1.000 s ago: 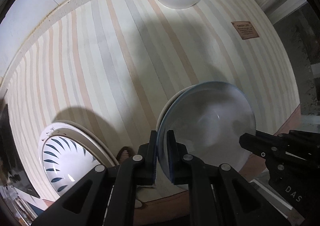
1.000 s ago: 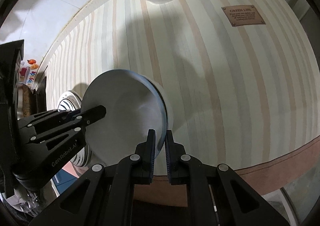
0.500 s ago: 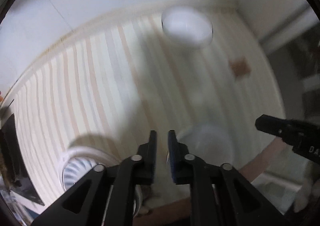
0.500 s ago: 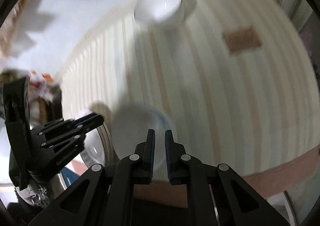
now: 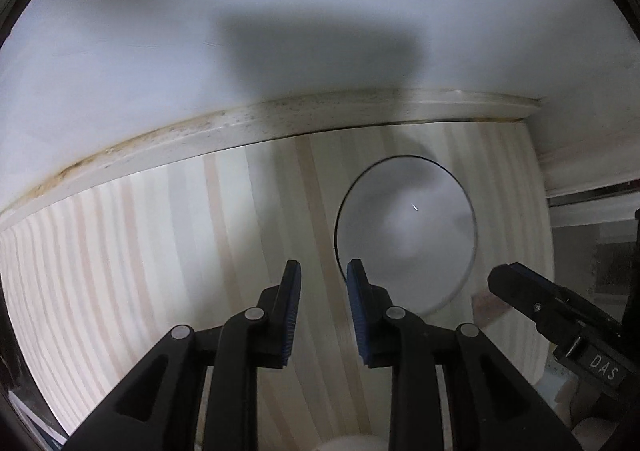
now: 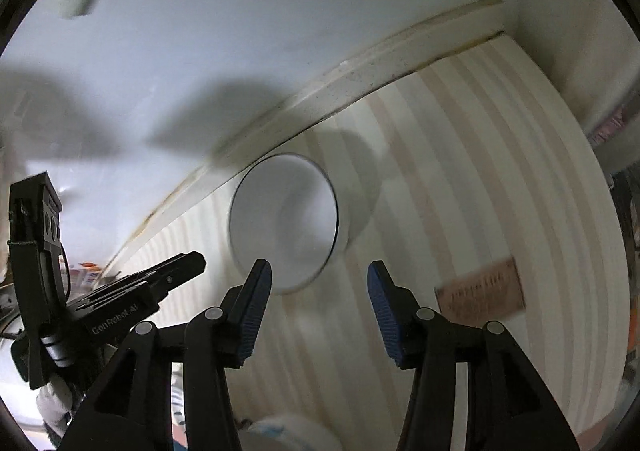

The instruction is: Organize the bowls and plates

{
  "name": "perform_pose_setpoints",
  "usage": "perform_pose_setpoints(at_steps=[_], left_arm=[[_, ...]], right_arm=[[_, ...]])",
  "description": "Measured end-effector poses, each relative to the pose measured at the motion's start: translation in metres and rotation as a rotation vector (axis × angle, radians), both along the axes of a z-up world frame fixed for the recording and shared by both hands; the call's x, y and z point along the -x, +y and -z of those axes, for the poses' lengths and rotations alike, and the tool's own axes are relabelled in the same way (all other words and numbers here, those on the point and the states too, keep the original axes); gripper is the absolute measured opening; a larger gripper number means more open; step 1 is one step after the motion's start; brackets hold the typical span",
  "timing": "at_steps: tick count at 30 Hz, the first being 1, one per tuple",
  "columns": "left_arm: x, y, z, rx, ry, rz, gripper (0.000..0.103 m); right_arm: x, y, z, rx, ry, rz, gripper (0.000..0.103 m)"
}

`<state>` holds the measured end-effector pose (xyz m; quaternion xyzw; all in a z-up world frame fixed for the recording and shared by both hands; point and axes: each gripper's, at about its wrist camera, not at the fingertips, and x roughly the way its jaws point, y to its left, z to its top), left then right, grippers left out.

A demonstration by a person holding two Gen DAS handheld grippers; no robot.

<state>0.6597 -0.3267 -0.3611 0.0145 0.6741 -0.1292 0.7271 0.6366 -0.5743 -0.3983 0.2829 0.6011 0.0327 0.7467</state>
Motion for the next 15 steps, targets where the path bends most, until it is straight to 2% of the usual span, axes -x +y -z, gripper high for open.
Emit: perform_pose_setpoints(at_steps=[5,13,15], left_arm=[[-0.011,-0.008,0.022,-0.023,0.039,0.016,0.022],[-0.016,-0.014,0.038,-0.040,0.069,0.050,0.021],[-0.015,-0.015,0.039,-0.034,0.067,0.055,0.018]], right_arm=[[-0.020,0.002,0.026,0.018,0.041,-0.020,0.053],[-0.032,0.002,0.053,0.031,0.085,-0.028,0.053],[-0.034,0.004,0.057,0.034,0.091,-0.032,0.050]])
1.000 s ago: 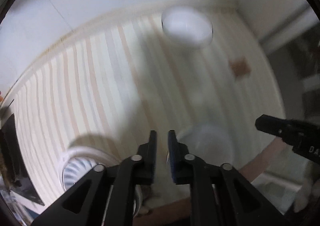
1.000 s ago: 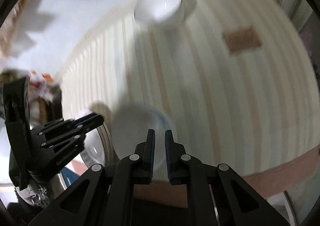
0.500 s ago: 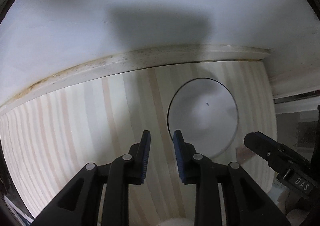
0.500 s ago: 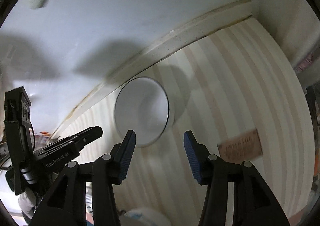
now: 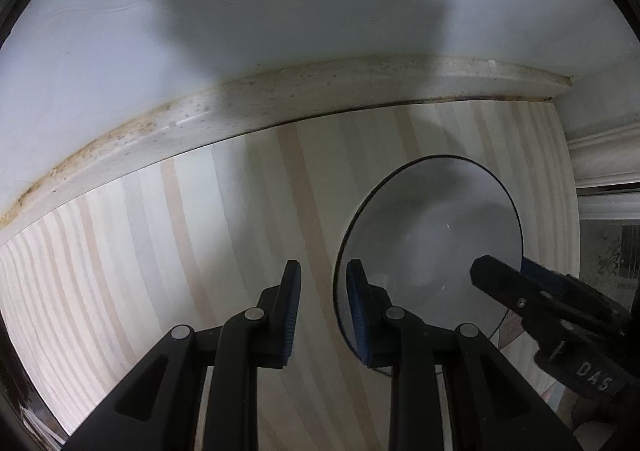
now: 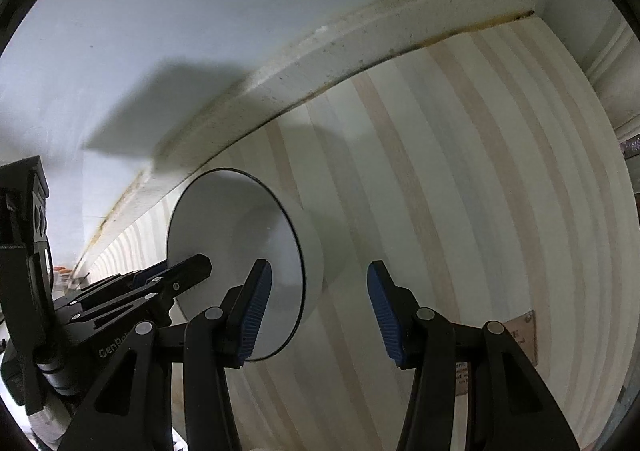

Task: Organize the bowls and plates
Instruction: 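Grasp the bowl stack rim with both tools, then carry the bowl stack with both tools beside the plate stack and release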

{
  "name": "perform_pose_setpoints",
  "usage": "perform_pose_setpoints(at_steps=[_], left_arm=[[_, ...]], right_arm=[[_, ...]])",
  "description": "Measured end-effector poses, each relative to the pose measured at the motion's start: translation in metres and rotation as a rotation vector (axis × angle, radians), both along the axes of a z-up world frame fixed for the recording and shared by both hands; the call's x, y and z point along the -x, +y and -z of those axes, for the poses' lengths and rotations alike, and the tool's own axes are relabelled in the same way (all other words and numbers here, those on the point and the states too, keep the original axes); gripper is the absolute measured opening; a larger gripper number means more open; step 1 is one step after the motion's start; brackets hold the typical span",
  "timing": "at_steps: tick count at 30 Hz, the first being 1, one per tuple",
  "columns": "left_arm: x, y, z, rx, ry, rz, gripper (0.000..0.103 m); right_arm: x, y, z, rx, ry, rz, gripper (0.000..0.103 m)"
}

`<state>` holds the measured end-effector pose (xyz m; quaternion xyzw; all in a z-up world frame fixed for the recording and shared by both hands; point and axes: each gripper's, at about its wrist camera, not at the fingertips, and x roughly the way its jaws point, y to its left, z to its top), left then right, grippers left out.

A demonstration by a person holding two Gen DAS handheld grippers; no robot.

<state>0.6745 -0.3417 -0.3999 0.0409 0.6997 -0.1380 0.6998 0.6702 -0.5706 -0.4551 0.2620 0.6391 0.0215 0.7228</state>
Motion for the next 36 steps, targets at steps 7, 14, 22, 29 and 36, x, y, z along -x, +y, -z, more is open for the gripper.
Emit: perform_pose_setpoints(at_steps=[7,14,22,29,36], left_arm=[[0.010,-0.007,-0.005,-0.005,-0.028,0.018,0.007],[0.023,0.001,-0.018,-0.001,-0.044,0.016,0.007],[0.052,0.018,-0.061,0.016,-0.099,0.028,0.007],[0.078,0.028,-0.101,0.056,-0.141,0.031,0.007],[0.130,0.041,-0.134,0.077,-0.185,0.054,0.007]], right_arm=[[0.000,0.012,0.001,0.037,-0.001,-0.031,0.013],[0.008,0.021,-0.006,0.048,-0.006,-0.042,0.012],[0.031,0.033,-0.039,0.058,-0.045,-0.062,0.012],[0.071,0.046,-0.090,0.077,-0.092,-0.091,0.012],[0.138,0.060,-0.133,0.075,-0.140,-0.100,0.012]])
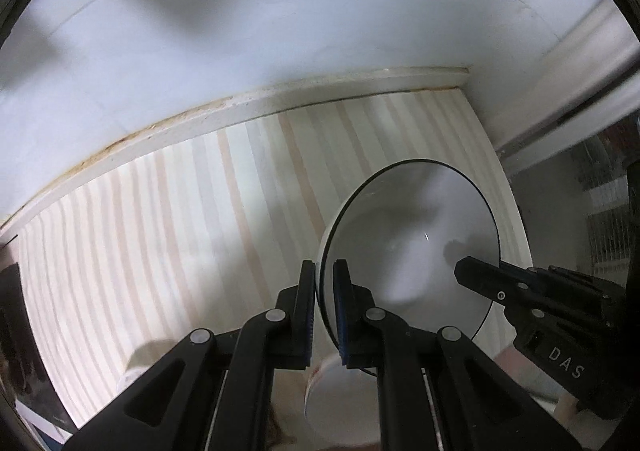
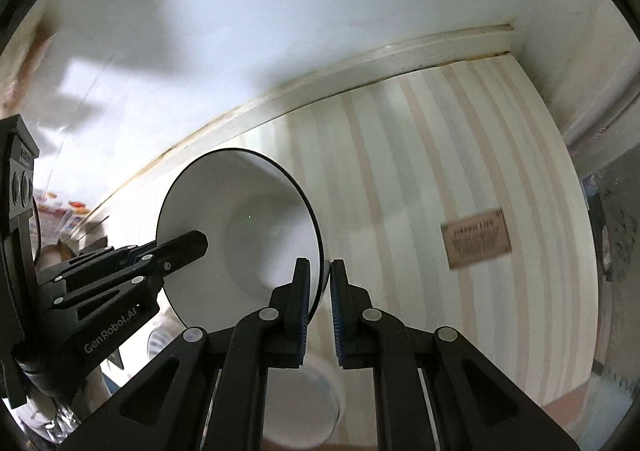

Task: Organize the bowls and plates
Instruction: 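Carry the bowl stack with both tools beside the plate stack and release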

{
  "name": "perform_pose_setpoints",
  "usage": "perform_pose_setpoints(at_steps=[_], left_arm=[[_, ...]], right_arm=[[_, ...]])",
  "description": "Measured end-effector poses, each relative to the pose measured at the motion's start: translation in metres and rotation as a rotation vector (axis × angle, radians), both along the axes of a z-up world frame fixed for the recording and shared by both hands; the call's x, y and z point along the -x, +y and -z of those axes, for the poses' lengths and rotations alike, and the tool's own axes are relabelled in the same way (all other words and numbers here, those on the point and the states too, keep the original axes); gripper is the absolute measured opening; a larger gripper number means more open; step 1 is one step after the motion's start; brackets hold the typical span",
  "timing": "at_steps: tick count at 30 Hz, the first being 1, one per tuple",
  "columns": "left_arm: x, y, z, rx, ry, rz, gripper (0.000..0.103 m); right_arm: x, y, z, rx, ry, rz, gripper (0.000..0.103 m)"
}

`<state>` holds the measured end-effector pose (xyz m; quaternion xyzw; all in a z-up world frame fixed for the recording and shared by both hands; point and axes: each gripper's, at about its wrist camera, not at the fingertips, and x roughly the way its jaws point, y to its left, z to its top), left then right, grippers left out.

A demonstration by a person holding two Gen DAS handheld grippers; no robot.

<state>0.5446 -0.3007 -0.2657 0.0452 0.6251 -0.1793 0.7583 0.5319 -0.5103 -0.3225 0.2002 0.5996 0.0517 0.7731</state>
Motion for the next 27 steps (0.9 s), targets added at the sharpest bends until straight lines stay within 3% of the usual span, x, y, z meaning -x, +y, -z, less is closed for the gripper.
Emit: perform_pose_setpoints(at_steps=[9,15,27], left_arm=[[0.054,0.027,-0.008,0.013,0.001,0.017,0.007],[0.081,0.034,0.013,-0.008,0.049,0.022,0.007],[0.102,0.023,0.065,-0.085,0.126,0.066,0.007]], right_arm=[[0.069,0.017,-0.018,-0.004,-0.004,-0.010,0.012],[0.099,0.029,0.000,-0.006,0.033,-0.023,0.012],[0.116,0.029,0.053,0.007,0.135,-0.022,0.012]])
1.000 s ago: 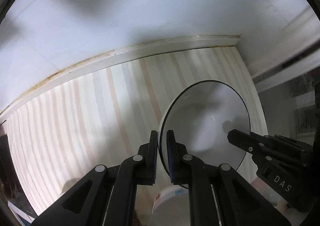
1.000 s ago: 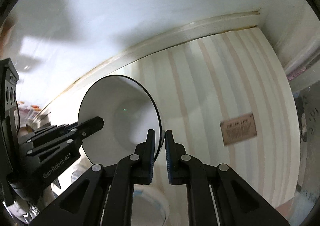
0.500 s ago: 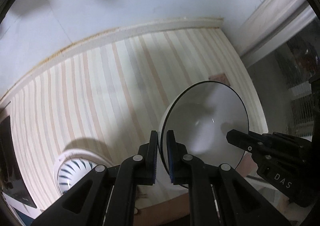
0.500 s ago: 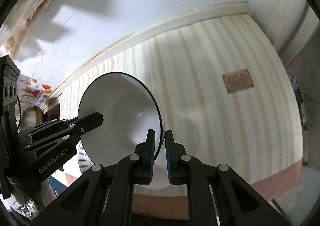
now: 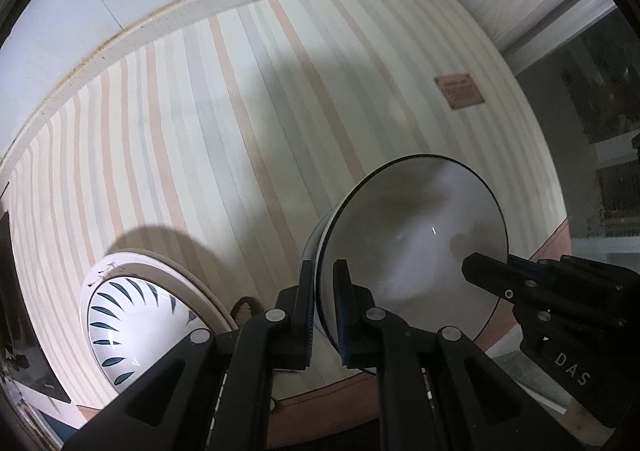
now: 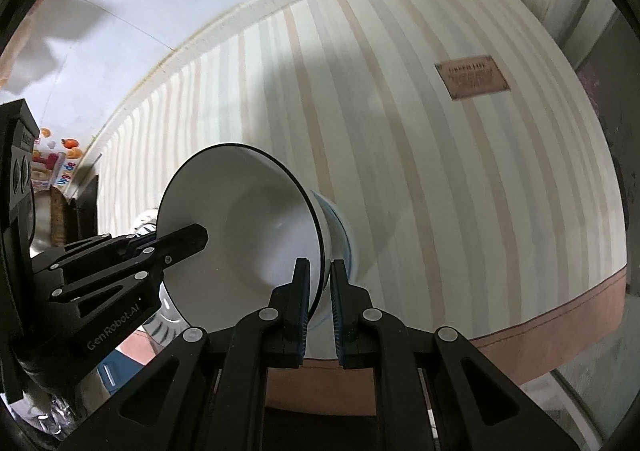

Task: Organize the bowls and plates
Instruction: 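Carry the bowl stack with both tools beside the plate stack and release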

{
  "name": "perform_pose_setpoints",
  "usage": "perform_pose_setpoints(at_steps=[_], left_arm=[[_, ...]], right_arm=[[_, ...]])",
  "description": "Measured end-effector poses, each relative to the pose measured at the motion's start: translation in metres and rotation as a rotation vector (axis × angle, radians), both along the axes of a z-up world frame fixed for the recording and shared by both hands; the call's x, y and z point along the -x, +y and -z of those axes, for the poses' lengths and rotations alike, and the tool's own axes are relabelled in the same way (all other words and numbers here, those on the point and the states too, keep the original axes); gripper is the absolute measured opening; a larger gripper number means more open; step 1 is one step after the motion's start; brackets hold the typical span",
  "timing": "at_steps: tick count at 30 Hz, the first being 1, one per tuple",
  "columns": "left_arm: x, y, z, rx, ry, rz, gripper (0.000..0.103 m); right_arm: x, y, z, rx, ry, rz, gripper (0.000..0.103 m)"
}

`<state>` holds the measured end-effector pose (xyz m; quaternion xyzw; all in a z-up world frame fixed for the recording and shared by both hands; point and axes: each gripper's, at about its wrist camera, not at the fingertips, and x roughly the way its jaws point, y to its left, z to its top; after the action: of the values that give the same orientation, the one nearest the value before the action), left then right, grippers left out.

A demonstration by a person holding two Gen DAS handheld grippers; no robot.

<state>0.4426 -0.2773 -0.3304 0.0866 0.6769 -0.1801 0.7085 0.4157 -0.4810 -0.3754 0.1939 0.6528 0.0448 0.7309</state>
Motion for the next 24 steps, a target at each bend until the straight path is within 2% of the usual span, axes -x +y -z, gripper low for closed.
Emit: perform_pose_setpoints(at_steps=[8,24], left_arm=[[0.002,-0.002,0.013,-0.038,0.016,0.015,0.007],[0.007,-0.003,0.011,-0.085,-0.002,0.031,0.008]], right_arm=[[0.001,0.000,0.016,-0.007,0.031,0.004,0.012],[-0.008,0.007,0.015,0.011,0.052,-0.028,0.013]])
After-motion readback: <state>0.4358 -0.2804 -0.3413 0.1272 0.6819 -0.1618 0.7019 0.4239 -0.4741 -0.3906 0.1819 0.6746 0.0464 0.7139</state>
